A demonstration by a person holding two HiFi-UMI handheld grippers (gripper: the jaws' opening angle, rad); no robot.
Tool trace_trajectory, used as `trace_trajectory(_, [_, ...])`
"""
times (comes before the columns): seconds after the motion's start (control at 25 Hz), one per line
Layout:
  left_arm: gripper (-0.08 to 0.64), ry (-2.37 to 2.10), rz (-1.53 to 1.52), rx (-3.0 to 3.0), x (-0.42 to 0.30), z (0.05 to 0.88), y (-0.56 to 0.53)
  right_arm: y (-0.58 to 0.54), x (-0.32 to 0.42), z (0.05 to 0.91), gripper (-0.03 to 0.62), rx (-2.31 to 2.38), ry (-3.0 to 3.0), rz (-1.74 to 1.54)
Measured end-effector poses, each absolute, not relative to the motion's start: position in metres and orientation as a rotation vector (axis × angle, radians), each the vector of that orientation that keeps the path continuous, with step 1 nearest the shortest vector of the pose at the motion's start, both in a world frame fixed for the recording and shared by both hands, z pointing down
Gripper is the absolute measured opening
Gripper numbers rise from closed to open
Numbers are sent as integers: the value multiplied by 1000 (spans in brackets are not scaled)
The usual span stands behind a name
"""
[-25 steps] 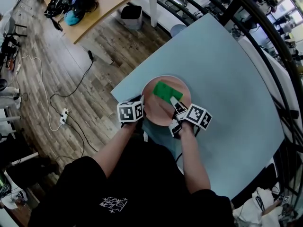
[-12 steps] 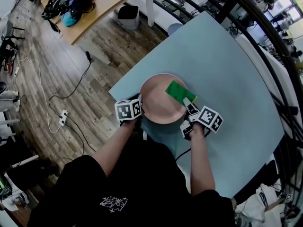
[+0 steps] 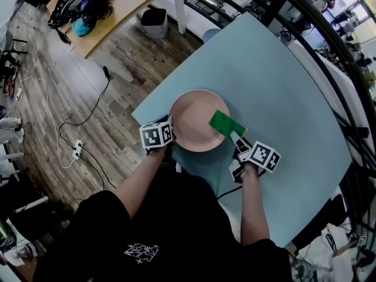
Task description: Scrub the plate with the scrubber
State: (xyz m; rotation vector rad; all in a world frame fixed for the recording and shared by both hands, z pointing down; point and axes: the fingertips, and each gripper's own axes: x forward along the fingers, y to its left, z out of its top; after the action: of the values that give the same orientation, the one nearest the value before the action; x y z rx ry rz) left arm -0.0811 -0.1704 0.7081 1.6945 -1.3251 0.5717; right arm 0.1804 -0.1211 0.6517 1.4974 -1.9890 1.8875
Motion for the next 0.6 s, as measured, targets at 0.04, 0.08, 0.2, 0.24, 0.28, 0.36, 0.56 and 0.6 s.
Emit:
trace_trajectory(0.04, [18,-1327,575,1695,-82,708,-171,-118,180,651,129,1474,-1994,1875])
trace_trajectory(0.08, [18,-1327,575,1697,-81,708,-171,-114,181,651,129,1452,-1998,1865])
trace_trajectory(0.2, [18,-1328,568,1698,-81,709,-172,-106,182,651,129,1389,-2008,1833])
trace_trajectory(0.24, [18,-1330,566,1697,-81,710,-172,-104,182,651,129,1365,-2011,1823])
trace_trajectory(0.28, [18,-1332,568,1694,-81,710,-172,-101,181,651,129,1341,-2012,1817])
trace_trajectory(0.36, [18,-1337,574,1690,-82,710,-172,-95,179,651,129,1301,-2012,1818])
trace_trajectory(0.56, [18,-1337,570,1688,-79,707,-173,-85,168,651,129,1241,-2013,1855])
trace_trajectory(0.6, [18,-1338,572,1687,-80,707,-173,-83,164,652,129,1232,-2012,1868])
